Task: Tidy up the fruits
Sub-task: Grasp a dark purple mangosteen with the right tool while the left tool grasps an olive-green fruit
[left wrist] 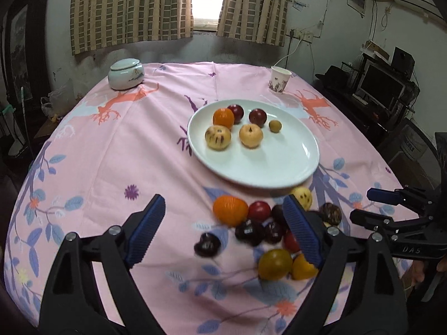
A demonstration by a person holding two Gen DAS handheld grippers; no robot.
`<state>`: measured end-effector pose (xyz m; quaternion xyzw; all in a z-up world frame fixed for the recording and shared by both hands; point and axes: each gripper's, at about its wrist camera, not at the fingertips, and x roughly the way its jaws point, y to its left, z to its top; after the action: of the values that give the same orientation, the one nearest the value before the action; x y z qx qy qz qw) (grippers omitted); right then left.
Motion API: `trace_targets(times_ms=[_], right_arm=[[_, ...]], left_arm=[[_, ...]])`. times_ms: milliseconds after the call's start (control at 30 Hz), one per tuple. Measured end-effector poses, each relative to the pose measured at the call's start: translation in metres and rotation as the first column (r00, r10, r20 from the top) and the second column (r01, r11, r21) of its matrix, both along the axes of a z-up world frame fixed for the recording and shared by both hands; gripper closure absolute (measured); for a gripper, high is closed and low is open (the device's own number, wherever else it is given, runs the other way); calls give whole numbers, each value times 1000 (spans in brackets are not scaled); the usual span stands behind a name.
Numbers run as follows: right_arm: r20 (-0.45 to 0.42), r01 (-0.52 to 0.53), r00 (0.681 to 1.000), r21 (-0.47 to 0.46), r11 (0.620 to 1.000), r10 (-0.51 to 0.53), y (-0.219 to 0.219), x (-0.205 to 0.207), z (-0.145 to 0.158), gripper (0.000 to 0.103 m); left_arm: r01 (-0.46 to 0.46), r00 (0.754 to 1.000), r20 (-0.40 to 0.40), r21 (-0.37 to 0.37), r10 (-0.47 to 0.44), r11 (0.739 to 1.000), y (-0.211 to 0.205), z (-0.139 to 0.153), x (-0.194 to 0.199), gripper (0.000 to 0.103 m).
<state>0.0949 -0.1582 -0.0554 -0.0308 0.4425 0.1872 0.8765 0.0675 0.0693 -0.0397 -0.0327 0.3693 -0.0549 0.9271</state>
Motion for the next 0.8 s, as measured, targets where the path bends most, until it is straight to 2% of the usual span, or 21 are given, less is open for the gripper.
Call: trace_targets(times_ms=[167,267,367,567,633,700,800], right_arm=[[-79,49,996,82,995,-43,-7,-24,-23,40],[-90,51,995,60,997,-45,-5,-29,-30,40],[-68,81,995,38,996,-78,-9,-28,-31,40],[37,106,994,11,994,-107,-23,-2,-24,40],[1,84,996,8,996,-84,-22,15,-30,40],[-47,56,997,14,998,-56,-18,29,-38,46],[-118,34,992,-26,999,-37,-8,44,-54,51]], left_arm=[[44,996,-82,10,-43,999,-7,-32,-26,14],[45,994,-98,6,-45,999,-5,-40,-35,14],[40,994,-106,1,-39,999,-3,-45,-41,14],[30,989,-147,19,-26,999,1,-56,-42,14],[29,988,-154,20,-25,999,1,-58,-42,14],[29,988,-153,22,-25,999,1,-58,-43,14],[26,988,-152,19,-23,999,3,-59,-45,14]])
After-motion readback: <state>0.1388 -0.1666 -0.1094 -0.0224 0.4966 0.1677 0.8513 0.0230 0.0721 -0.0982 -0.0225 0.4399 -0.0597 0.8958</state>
